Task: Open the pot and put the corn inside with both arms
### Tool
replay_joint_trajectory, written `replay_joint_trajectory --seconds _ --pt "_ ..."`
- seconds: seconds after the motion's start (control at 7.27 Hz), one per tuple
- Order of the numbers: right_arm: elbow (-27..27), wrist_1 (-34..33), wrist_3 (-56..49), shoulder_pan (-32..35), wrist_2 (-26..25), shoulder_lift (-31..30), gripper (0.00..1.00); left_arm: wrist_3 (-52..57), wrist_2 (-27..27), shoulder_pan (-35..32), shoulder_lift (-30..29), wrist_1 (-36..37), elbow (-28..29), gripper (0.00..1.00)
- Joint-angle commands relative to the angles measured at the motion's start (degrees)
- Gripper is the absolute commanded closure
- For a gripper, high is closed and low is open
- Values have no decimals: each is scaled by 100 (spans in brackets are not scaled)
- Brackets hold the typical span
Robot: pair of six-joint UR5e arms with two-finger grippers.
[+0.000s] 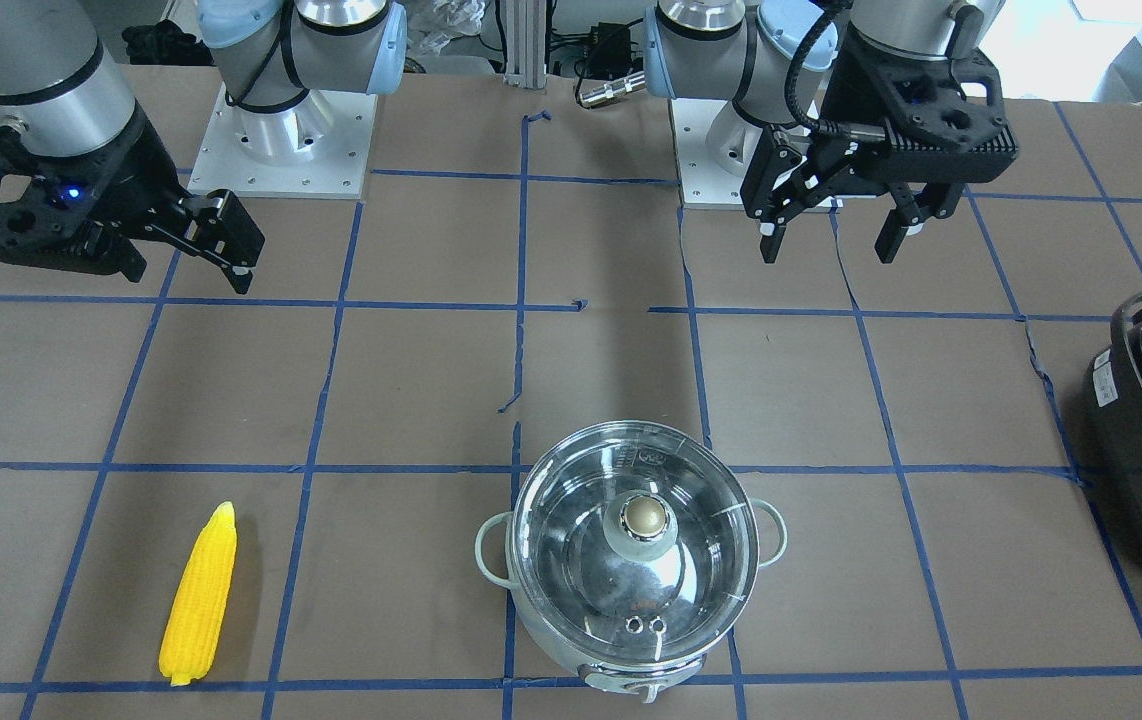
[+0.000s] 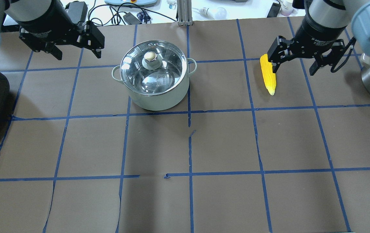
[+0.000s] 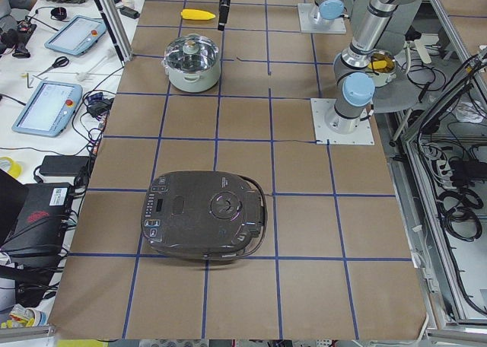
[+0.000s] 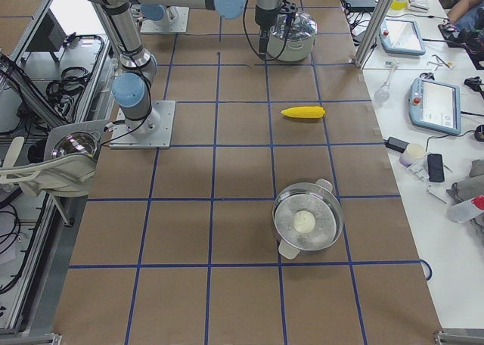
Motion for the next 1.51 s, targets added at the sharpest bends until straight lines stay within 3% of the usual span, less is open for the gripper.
replay_joint_trajectory --seconds 0.0,0.41,0.69,1.38 --pt "70 0 -18 0 -1 18 0 0 -3 0 5 0 0 0" --pt "9 -17 8 -9 -10 18 0 0 -3 0 -4 0 0 0" --pt "79 -412 -27 -9 -10 35 0 0 -3 0 -4 0 0 0" --pt "35 -343 34 0 69 18 0 0 -3 0 -4 0 0 0"
